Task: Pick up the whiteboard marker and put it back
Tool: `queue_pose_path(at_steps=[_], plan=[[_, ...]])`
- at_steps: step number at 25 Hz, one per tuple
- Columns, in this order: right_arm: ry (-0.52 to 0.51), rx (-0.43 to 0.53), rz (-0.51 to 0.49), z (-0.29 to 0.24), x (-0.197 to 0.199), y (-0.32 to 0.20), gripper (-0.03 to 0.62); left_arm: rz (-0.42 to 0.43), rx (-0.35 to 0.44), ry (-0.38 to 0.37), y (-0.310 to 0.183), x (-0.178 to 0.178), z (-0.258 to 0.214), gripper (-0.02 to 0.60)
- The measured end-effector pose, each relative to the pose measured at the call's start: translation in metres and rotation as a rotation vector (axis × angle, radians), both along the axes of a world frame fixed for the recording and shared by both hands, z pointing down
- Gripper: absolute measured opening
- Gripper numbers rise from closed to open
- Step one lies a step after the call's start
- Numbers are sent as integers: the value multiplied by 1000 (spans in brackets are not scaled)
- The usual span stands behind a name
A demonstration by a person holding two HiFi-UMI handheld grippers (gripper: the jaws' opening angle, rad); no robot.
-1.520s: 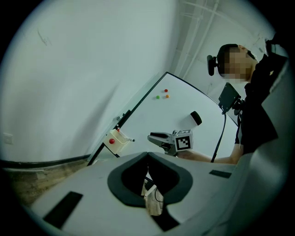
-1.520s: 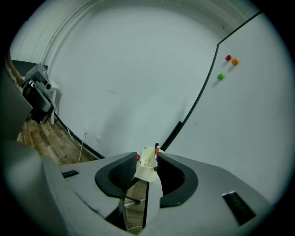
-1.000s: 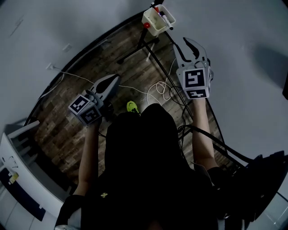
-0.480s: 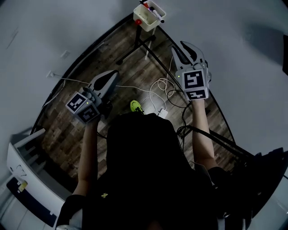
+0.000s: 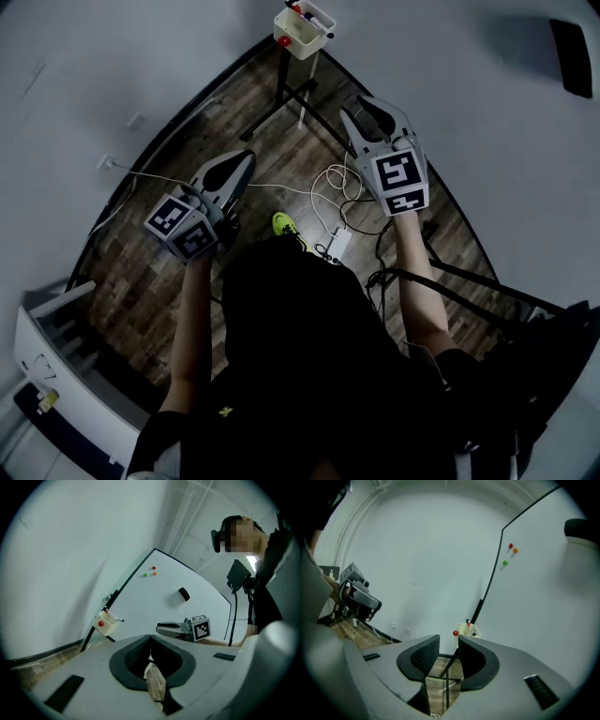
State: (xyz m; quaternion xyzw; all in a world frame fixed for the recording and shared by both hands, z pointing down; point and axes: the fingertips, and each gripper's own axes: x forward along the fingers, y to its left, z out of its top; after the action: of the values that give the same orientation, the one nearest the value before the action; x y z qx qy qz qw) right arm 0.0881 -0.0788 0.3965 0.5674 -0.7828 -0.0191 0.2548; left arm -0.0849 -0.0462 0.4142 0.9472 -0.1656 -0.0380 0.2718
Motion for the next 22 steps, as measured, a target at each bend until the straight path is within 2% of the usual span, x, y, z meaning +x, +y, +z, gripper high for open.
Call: queue_pose_path(at_steps=[3, 8, 13, 18, 22], plan=[[-40, 12, 14, -4, -12, 19, 126, 25, 22, 22, 23, -2, -7, 19], [-83, -9, 9, -1, -43, 55, 126, 63, 21, 12, 53, -21, -8, 18], [-132, -49, 42, 9, -56, 77, 123, 126, 34, 4, 53, -26, -10, 18], [-176, -8, 138, -1, -58, 65, 49, 204, 47, 9, 37, -17, -26, 18], [-213, 26, 166, -9, -63, 59, 5, 243, 78, 3, 33, -15, -34, 18]])
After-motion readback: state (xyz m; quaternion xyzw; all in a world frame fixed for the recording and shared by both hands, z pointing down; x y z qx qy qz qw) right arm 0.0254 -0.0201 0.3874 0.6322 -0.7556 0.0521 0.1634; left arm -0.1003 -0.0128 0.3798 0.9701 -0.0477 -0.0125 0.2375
